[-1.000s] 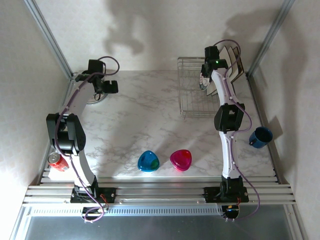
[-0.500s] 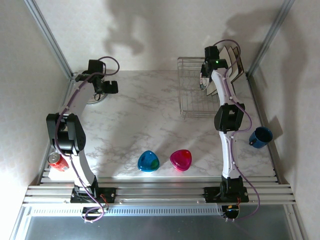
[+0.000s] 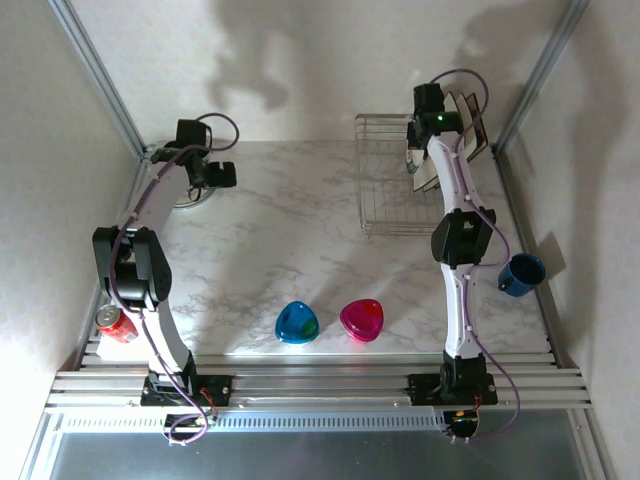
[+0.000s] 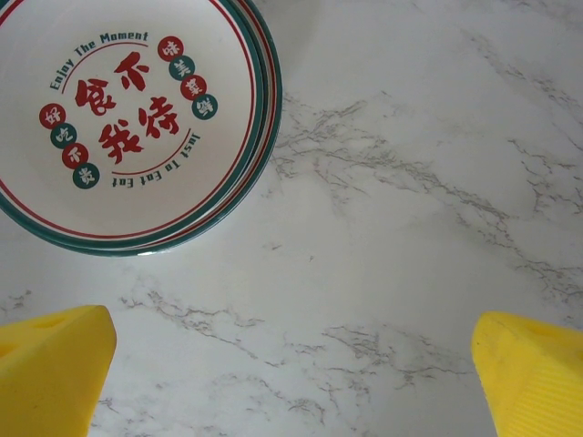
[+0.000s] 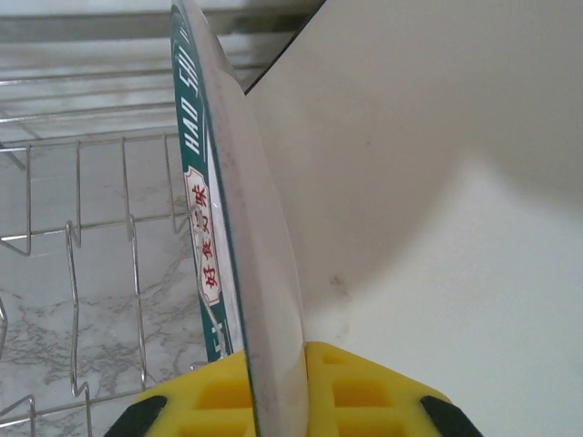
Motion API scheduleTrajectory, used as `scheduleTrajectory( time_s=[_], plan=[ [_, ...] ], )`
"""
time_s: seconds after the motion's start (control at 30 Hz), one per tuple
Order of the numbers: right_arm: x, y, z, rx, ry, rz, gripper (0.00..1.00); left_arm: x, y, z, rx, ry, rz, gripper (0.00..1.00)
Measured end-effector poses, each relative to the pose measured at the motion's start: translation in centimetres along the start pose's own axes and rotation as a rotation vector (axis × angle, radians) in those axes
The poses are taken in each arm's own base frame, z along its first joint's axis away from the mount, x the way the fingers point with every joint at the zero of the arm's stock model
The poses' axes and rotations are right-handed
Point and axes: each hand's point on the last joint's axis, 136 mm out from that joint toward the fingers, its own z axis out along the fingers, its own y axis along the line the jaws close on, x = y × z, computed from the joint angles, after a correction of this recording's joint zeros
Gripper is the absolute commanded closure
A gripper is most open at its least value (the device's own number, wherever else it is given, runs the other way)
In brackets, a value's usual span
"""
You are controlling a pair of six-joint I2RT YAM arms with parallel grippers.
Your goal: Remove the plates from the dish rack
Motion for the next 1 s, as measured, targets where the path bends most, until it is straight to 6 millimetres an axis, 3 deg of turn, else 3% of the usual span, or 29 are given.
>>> scheduleTrajectory(
  time_s=[0.17,0.57,0.77,1.0],
  plan=[
    [-1.6,-1.3,-3.2,0.017,-0.044,-0.002,1.00,0.5,0.1,0.0,-0.003,0.019,0.007,0.00],
    [-3.9,-0.6,-11.5,-0.062,-0.144,-0.024,1.00,1.8,0.0,0.0,0.000,0.074,0.018,0.01],
    [-2.8,-0.4,-14.0,-0.114,-0.132,-0.041,1.00,2.6,-0.4,0.2,0.007,0.093,0.026,0.00],
    [2.1,0.7,-16.5,-0.276,-0.066,-0.017,1.00,3.1,-0.9,0.4,0.014,0.104,0.037,0.00]
  ],
)
